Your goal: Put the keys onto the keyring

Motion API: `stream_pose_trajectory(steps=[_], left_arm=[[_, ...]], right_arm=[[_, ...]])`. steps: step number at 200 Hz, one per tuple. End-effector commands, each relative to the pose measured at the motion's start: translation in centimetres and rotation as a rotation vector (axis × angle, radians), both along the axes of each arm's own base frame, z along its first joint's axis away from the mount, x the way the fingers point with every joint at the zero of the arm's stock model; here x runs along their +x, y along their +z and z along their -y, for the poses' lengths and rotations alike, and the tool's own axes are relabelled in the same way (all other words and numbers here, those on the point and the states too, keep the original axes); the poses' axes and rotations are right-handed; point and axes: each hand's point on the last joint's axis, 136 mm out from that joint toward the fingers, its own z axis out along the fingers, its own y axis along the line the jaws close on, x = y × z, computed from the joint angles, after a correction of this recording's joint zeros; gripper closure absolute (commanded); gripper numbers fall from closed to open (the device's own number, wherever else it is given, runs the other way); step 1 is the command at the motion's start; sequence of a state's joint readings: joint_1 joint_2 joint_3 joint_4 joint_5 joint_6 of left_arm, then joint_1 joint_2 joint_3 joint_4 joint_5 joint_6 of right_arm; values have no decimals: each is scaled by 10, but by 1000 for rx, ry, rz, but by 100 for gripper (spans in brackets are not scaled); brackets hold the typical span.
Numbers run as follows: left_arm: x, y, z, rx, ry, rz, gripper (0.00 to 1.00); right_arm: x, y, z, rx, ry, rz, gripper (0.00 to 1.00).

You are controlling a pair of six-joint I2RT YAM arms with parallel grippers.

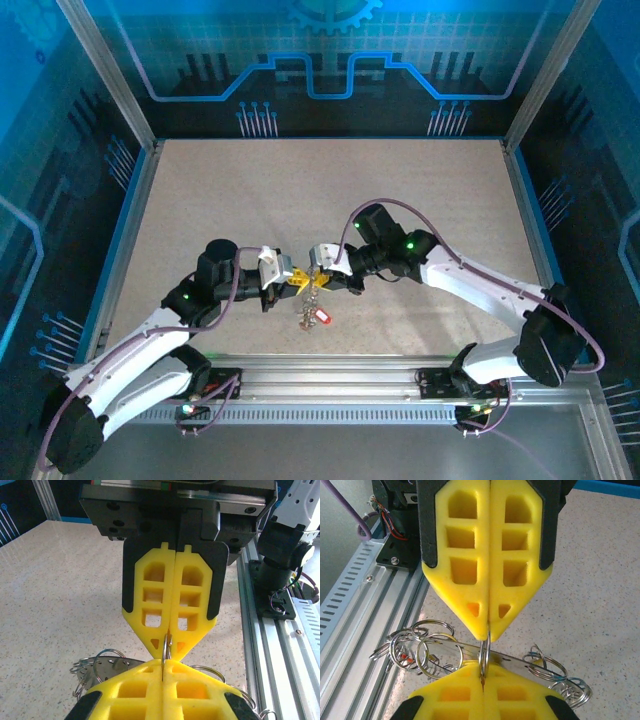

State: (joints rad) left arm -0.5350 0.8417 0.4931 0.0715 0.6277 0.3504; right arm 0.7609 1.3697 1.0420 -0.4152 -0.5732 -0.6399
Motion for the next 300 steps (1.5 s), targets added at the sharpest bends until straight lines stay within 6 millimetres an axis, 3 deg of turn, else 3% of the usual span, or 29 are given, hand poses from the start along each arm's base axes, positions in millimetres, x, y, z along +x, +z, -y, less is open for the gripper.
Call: stream_pose_trajectory(steps=[1,63,112,178,205,224,237,259,300], left_arm=[[-5,9,1,3,-28,34,100],[-2,11,3,1,-23,20,74],[-3,16,5,-1,-40,17,72],[-5,14,8,36,-82,-8,76],[-6,12,9,45,-93,-14,83],[-7,15,10,39,-106,-12,100],[-9,18,11,27,-117,-11,100],[-7,26,11,-14,-102,15,100],[-10,37,13,-81,-116,36,100]], right_arm=[[-5,23,0,42,8,38,100],[-4,25,1,20,12,35,100],[-5,25,1,13,16,35,100],[-6,26,-1,6,25,38,100],[-7,26,-1,4,30,43,100],[-6,25,0,-2,28,45,100],[-5,25,1,-2,25,44,100],[-4,28,4,31,10,38,87],[-7,32,12,63,-2,33,78]])
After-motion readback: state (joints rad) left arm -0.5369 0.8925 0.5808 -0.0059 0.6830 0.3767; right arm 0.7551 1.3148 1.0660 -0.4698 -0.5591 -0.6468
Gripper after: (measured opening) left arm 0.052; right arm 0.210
